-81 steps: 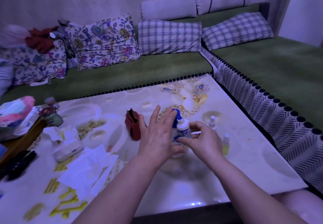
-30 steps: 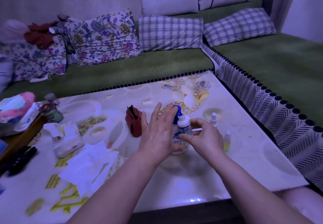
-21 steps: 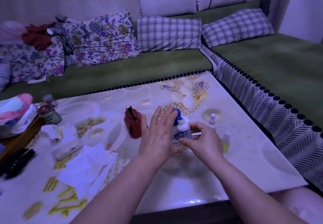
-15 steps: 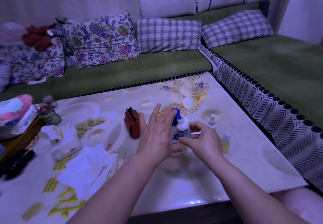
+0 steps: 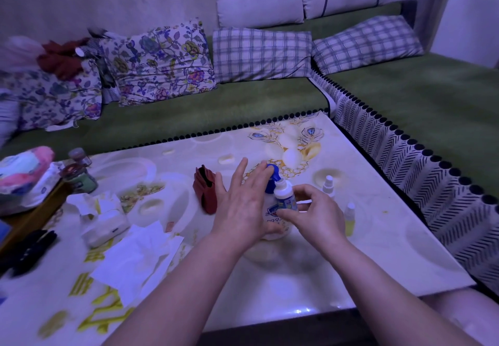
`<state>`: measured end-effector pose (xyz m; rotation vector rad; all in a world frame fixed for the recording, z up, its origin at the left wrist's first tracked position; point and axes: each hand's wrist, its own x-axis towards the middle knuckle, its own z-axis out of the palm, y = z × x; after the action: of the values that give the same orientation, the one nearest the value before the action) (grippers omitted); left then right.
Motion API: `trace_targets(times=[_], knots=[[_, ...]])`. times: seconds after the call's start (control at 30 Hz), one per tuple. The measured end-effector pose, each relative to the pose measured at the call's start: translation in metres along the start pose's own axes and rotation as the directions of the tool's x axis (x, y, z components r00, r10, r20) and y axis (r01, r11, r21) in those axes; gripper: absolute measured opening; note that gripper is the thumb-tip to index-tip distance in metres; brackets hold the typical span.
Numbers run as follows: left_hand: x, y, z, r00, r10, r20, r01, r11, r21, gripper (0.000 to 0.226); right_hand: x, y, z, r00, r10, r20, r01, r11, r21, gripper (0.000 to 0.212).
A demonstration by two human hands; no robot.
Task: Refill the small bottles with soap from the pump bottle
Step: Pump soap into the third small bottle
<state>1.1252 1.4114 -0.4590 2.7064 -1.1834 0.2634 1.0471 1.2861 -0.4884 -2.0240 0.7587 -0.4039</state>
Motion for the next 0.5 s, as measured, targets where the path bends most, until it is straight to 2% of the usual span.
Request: trace_targets(times=[0.5], knots=[[-0.002,-0.0004,0.0041,0.998,0.023,-0.051,-0.022,0.999,0.027,0.106,0.0014,0.001,0.0058,1.0,-0.001,-0.006,0.001,1.0,-0.018,0.035]])
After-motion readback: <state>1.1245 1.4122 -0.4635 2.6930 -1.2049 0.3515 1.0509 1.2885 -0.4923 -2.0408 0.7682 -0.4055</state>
